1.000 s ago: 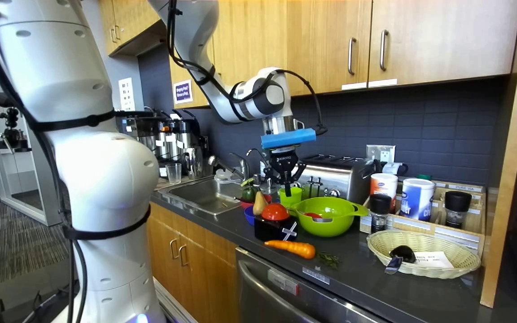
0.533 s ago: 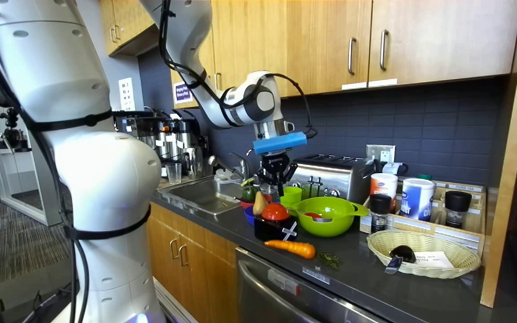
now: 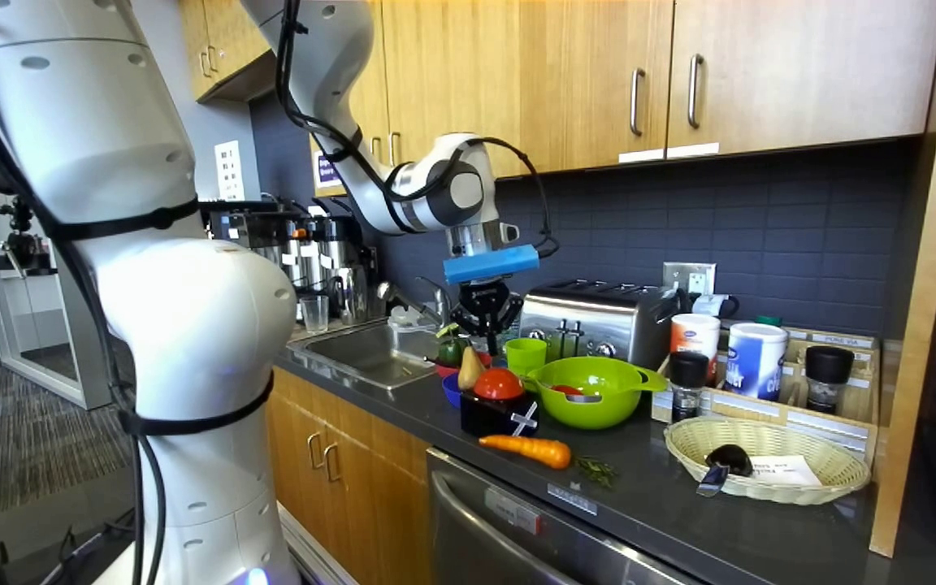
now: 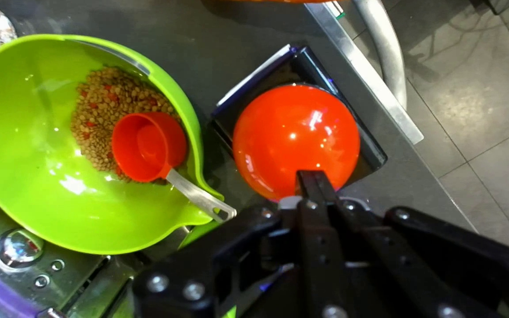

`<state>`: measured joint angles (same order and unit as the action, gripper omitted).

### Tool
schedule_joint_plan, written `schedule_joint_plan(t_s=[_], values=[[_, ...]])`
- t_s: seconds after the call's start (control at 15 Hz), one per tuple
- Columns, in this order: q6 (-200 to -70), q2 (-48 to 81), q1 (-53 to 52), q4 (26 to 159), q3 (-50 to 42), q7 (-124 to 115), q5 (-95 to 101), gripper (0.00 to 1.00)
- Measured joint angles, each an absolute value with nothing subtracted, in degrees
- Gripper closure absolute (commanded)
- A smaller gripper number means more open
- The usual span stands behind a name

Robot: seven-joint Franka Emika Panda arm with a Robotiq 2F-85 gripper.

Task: Remove the spoon from the green bowl, put it in the white basket and then lift the orange plush toy.

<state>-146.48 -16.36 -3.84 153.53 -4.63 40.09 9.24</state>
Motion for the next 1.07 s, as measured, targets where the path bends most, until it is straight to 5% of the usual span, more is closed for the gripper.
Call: schedule_joint_plan(t_s=[1.07], values=[[-148.12, -13.93, -4.65, 154.58, -5.3, 41.92, 6.89, 1.0]])
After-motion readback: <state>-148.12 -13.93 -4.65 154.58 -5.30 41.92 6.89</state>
